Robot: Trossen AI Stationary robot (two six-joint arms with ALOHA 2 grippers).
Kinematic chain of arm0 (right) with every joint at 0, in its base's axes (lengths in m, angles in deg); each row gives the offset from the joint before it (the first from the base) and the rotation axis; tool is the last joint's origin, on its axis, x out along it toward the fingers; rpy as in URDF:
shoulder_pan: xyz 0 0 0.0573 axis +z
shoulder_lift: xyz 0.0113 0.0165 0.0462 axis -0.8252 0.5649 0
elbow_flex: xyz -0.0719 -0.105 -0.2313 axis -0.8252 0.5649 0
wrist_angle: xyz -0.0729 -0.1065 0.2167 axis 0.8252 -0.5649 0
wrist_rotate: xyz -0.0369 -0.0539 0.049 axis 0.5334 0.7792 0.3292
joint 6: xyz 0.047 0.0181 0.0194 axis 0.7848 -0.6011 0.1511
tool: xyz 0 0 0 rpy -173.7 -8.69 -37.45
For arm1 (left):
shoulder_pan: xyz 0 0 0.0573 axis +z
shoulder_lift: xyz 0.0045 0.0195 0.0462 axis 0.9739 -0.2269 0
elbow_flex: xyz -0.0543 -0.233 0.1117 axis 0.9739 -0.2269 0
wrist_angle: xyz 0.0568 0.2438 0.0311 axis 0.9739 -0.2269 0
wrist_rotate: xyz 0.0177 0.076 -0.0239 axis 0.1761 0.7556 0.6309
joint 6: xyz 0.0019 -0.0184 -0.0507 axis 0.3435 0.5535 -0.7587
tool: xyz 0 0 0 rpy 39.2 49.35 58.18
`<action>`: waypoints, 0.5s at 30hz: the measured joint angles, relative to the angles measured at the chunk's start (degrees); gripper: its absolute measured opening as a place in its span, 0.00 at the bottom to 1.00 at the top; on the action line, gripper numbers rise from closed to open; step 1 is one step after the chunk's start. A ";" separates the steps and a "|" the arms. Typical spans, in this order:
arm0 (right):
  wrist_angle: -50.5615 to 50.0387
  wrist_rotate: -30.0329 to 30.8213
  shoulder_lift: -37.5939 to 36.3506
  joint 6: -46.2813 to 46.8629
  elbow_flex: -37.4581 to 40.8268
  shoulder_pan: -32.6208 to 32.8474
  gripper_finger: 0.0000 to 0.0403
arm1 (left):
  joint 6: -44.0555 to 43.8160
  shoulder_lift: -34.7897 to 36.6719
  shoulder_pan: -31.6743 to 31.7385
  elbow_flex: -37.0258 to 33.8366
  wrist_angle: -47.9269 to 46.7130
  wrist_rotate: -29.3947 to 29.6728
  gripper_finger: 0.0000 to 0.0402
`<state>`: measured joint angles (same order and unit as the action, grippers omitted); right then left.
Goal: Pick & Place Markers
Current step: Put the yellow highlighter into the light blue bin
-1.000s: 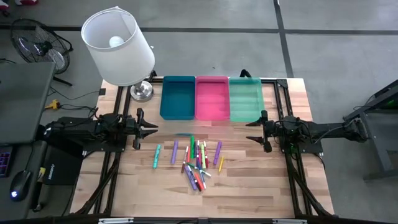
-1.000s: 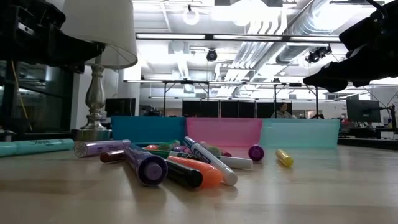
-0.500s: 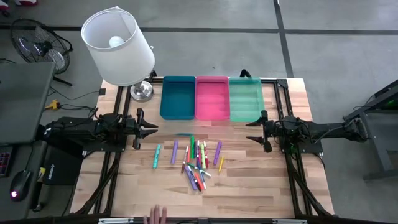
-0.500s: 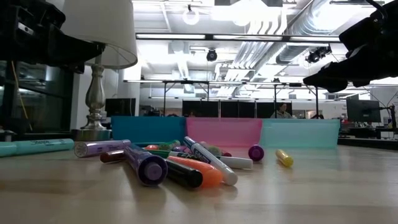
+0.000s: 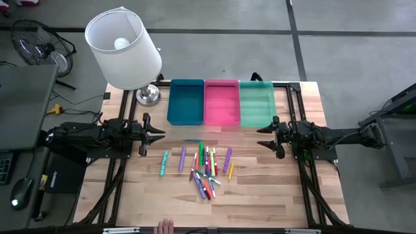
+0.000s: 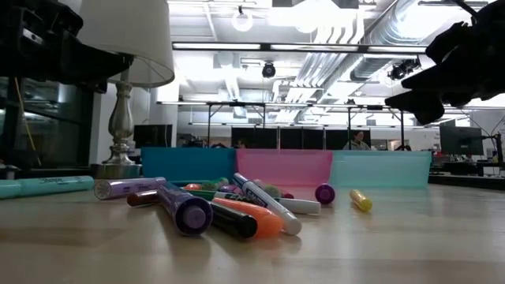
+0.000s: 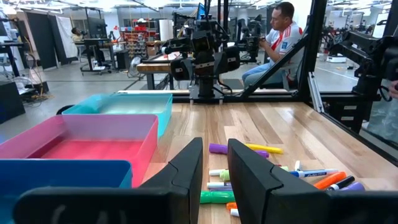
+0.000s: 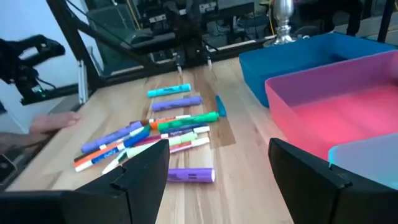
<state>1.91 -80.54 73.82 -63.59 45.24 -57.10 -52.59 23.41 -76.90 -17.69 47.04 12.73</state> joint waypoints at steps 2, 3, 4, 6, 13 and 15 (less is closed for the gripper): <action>1.99 0.63 0.06 0.04 0.00 0.00 0.65 | 0.00 -0.01 0.01 0.00 0.00 0.00 0.18; 3.53 0.97 0.06 0.04 0.00 0.00 0.65 | 0.00 -0.01 0.01 0.00 0.00 0.00 0.18; 5.48 1.20 0.08 0.00 0.00 0.00 0.65 | 0.00 0.01 -0.01 0.00 0.00 0.00 0.18; 9.38 2.59 0.08 -0.68 0.02 0.00 0.65 | 0.00 0.00 0.00 0.00 0.00 0.00 0.18; 12.72 9.96 1.73 -1.46 -2.82 0.00 0.65 | 0.00 0.00 0.01 0.00 0.00 0.00 0.18; 11.83 10.33 3.81 -1.02 -4.92 0.00 0.65 | 0.00 -0.01 0.01 0.00 0.00 0.00 0.18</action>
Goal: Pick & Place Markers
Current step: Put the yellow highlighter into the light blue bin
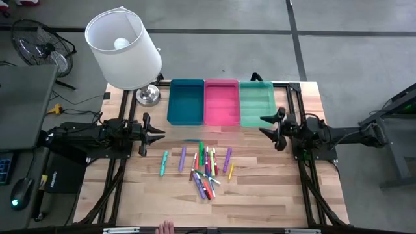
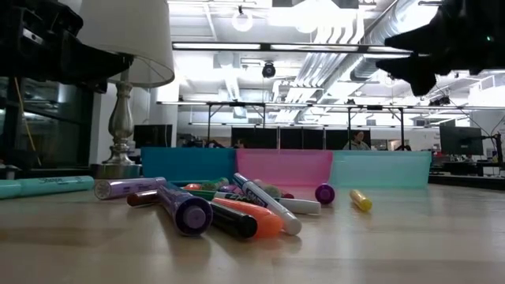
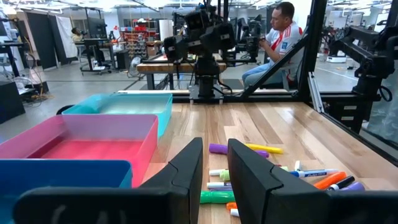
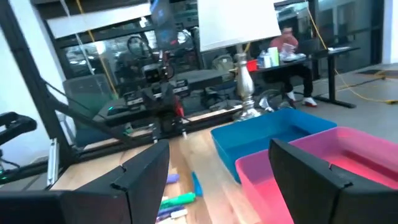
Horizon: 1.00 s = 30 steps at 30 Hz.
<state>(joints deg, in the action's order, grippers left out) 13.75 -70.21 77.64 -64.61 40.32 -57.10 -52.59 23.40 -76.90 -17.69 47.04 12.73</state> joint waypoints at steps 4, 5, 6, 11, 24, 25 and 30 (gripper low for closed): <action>-3.54 -0.25 6.94 -0.18 -7.10 0.02 0.65 | 0.00 0.02 -0.02 0.00 0.00 0.00 0.18; -4.95 -0.28 9.20 -0.99 -9.26 0.02 0.65 | 0.00 0.01 0.00 0.00 0.00 0.00 0.18; -6.88 -0.08 11.48 -2.00 -11.49 0.02 0.65 | 0.00 0.02 -0.02 0.00 0.00 0.00 0.18; -16.74 2.07 23.59 -1.79 -22.44 0.02 0.65 | 0.00 0.00 -0.02 0.00 0.00 0.00 0.18; -30.45 3.23 46.41 17.02 -33.43 -0.43 0.65 | 0.00 0.02 0.00 0.00 0.00 0.00 0.18; -30.73 2.80 47.39 19.03 -33.43 -0.80 0.65 | 0.00 0.00 -0.01 0.00 0.00 0.00 0.18; -34.00 -2.93 49.82 22.17 -33.43 -4.06 0.65 | 0.00 0.00 0.00 0.00 0.00 0.00 0.18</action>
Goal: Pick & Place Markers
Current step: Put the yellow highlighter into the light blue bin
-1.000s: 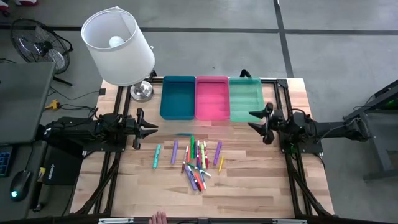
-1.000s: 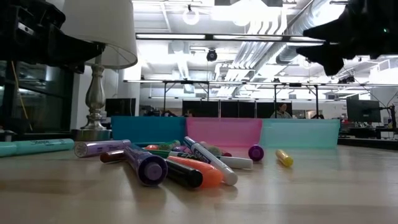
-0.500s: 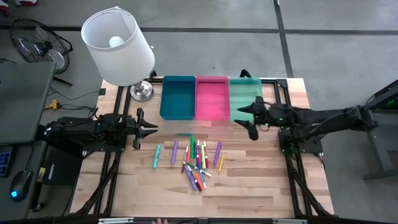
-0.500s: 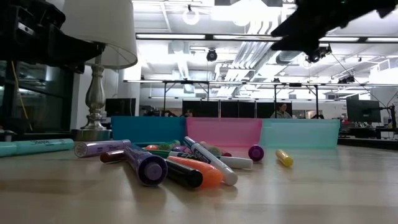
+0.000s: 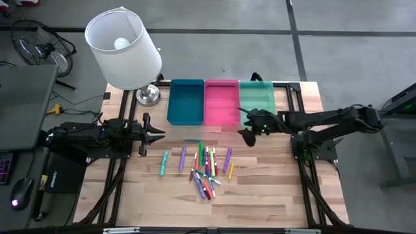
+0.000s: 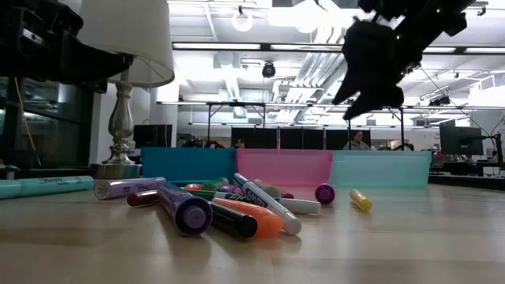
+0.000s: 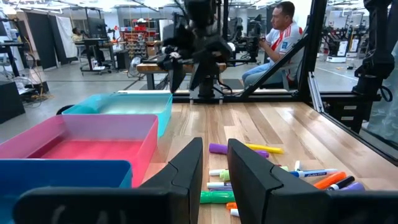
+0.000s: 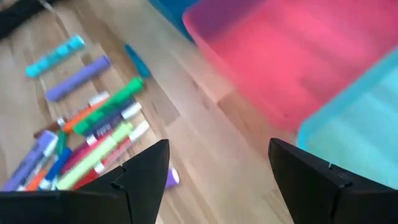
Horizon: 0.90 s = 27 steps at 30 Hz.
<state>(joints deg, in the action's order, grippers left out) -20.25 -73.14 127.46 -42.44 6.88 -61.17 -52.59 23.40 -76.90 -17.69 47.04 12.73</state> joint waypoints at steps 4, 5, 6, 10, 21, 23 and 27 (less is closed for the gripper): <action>-3.27 -7.06 0.24 -4.74 0.00 -2.59 0.65 | 0.00 0.02 -0.01 0.00 0.00 0.00 0.18; -3.73 -8.59 0.22 -7.49 0.00 -2.95 0.65 | 0.00 0.02 -0.02 0.00 0.01 0.00 0.18; -3.83 -9.83 0.22 -10.82 0.00 -3.08 0.65 | 0.00 0.02 -0.01 0.00 0.00 0.00 0.18; -3.98 -13.54 0.22 -24.61 0.00 -1.79 0.65 | 0.00 0.00 -0.02 0.00 0.00 0.00 0.18; -3.37 -12.38 0.22 -40.03 0.00 8.37 0.65 | 0.00 0.00 0.00 0.00 0.00 0.00 0.18; -2.95 -10.39 0.34 -41.68 0.00 10.93 0.65 | 0.00 0.01 0.00 0.00 0.00 0.00 0.18; -0.91 -7.80 1.75 -46.12 0.00 16.07 0.65 | 0.00 0.02 0.00 0.00 0.00 0.00 0.18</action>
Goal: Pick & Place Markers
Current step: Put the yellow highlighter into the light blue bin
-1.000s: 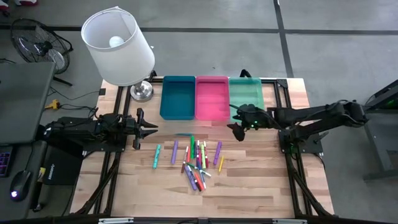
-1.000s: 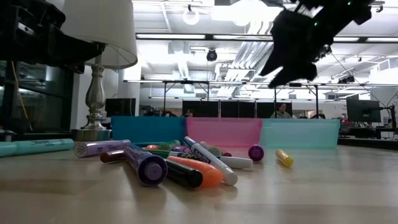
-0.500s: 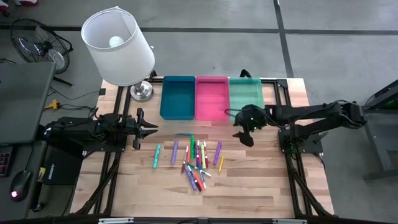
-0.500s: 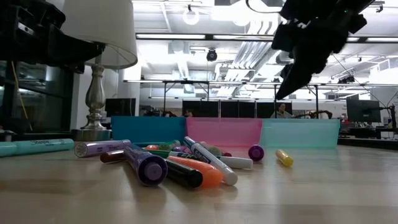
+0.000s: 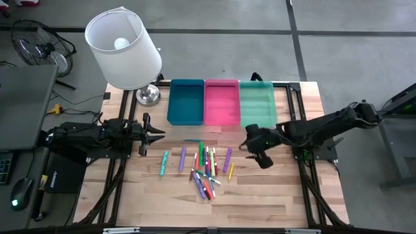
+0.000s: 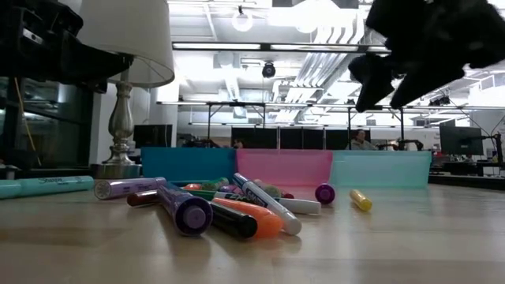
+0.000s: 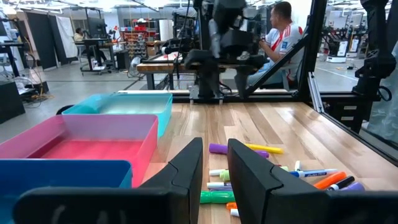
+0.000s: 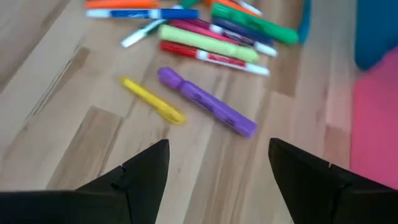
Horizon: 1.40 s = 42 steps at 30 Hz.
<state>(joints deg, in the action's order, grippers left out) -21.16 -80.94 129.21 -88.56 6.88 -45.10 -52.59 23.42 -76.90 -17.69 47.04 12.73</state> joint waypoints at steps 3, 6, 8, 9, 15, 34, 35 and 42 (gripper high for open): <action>2.41 1.86 2.10 -4.08 0.00 3.44 0.65 | 0.00 -0.02 -0.02 0.00 0.00 0.00 0.18; 5.05 3.37 4.84 -7.74 0.00 6.16 0.65 | 0.00 -0.01 -0.02 0.00 0.00 0.00 0.18; 7.25 3.66 6.83 -9.42 0.00 7.55 0.65 | 0.00 0.00 0.00 0.00 0.01 0.00 0.18; 8.26 3.66 7.74 -9.86 0.00 8.11 0.65 | 0.00 0.00 0.00 0.00 0.00 0.00 0.18; 1.36 3.66 14.36 -10.38 -6.75 9.54 0.65 | 0.00 -0.01 -0.02 0.00 0.00 0.00 0.18; -16.62 0.86 34.44 -36.38 -25.97 11.82 0.65 | 0.00 -0.02 -0.02 0.00 0.00 0.00 0.18; -16.44 0.72 34.44 -36.50 -25.97 11.82 0.65 | 0.00 0.00 0.00 0.00 0.00 0.00 0.18; -13.30 -0.32 34.35 -39.75 -25.97 10.87 0.65 | 0.00 0.00 -0.01 0.00 0.00 0.01 0.18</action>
<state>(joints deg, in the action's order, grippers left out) -34.46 -81.27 163.56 -128.31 -19.08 -34.22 -52.59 23.42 -76.91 -17.69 47.04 12.74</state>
